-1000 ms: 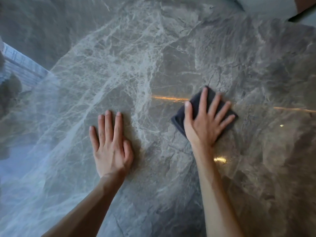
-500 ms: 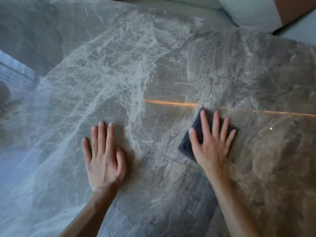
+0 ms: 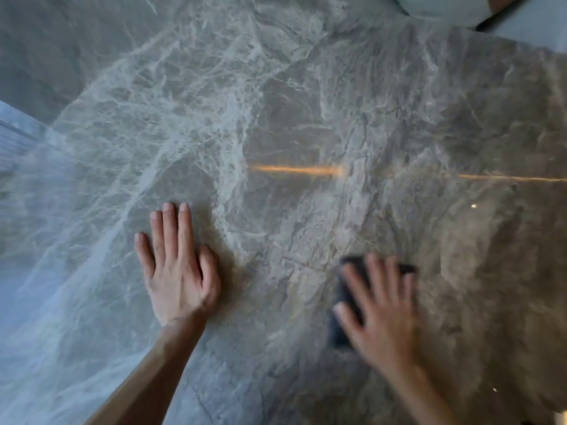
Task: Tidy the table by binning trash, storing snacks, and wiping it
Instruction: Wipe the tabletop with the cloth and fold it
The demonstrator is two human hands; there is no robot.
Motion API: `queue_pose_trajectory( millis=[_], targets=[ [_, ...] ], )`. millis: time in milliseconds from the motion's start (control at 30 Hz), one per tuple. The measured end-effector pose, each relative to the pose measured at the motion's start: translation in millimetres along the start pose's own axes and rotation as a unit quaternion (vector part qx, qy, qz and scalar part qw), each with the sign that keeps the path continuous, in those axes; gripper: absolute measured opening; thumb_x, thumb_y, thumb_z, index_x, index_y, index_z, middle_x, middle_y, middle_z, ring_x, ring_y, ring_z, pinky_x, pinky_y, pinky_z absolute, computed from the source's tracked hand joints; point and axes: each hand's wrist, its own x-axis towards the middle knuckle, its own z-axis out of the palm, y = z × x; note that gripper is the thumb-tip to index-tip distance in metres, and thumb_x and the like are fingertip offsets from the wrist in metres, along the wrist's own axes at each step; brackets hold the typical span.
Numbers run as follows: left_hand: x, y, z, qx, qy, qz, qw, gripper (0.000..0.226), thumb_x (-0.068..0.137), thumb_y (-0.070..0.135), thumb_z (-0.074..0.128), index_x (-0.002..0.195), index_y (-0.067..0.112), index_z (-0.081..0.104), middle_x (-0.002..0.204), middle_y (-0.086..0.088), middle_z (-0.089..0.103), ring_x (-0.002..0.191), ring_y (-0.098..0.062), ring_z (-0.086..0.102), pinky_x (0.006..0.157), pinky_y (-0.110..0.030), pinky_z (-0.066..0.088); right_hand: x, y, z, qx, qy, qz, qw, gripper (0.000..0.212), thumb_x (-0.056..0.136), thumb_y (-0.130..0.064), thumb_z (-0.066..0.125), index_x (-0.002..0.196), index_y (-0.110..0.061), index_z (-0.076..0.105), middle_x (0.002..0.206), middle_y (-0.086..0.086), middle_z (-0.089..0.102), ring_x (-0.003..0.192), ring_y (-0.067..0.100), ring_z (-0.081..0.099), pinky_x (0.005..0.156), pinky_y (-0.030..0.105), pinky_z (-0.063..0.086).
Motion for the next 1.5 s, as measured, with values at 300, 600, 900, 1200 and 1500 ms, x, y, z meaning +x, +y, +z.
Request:
queue_pose_trajectory(
  millis=[300, 600, 900, 1200, 1500],
  targets=[
    [-1, -1, 0, 0.012, 0.004, 0.012, 1.0, 0.07, 0.088, 0.032, 0.03, 0.156, 0.021, 0.015, 0.165, -0.003, 0.012, 0.153, -0.019, 0.006, 0.124, -0.049, 0.005, 181, -88, -25, 0.036, 0.123, 0.066, 0.99, 0.06, 0.091, -0.063, 0.03, 0.147, -0.041, 0.029, 0.151, 0.004, 0.04, 0.139, 0.035, 0.035, 0.112, 0.062, 0.022],
    [0, 0, 1, 0.0, 0.004, 0.002, 1.0, 0.07, 0.088, 0.03, 0.03, 0.156, 0.025, 0.011, 0.165, -0.002, 0.009, 0.154, -0.018, 0.002, 0.124, -0.047, 0.0, -26, 7, 9, 0.012, 0.009, 0.085, 0.996, 0.064, 0.092, -0.061, 0.032, 0.151, -0.044, 0.017, 0.164, 0.003, 0.017, 0.151, 0.031, 0.018, 0.116, 0.06, 0.021],
    [0, -3, 3, 0.016, 0.017, 0.014, 1.0, 0.07, 0.088, 0.033, 0.026, 0.156, 0.024, 0.011, 0.165, -0.001, 0.01, 0.153, -0.017, 0.004, 0.124, -0.048, 0.003, 199, -108, -26, 0.099, 0.139, 0.121, 0.978, 0.062, 0.093, -0.057, 0.03, 0.151, -0.038, 0.024, 0.162, 0.003, 0.025, 0.15, 0.034, 0.016, 0.118, 0.06, 0.014],
    [0, -5, 4, -0.002, 0.01, 0.013, 1.0, 0.073, 0.086, 0.03, 0.031, 0.156, 0.025, 0.01, 0.165, -0.002, 0.01, 0.154, -0.018, 0.003, 0.124, -0.049, 0.002, -44, -7, 7, 0.024, -0.002, 0.057, 0.998, 0.064, 0.09, -0.055, 0.039, 0.15, -0.041, 0.026, 0.163, 0.004, 0.019, 0.149, 0.031, 0.023, 0.114, 0.061, 0.023],
    [-1, -2, 0, 0.006, 0.002, 0.022, 1.0, 0.076, 0.085, 0.034, 0.032, 0.156, 0.028, 0.005, 0.165, -0.001, 0.011, 0.153, -0.017, 0.002, 0.124, -0.049, 0.003, 167, -111, -24, 0.087, 0.135, 0.111, 0.981, 0.063, 0.092, -0.052, 0.035, 0.151, -0.037, 0.023, 0.162, 0.005, 0.022, 0.149, 0.035, 0.016, 0.114, 0.062, 0.018]
  ],
)
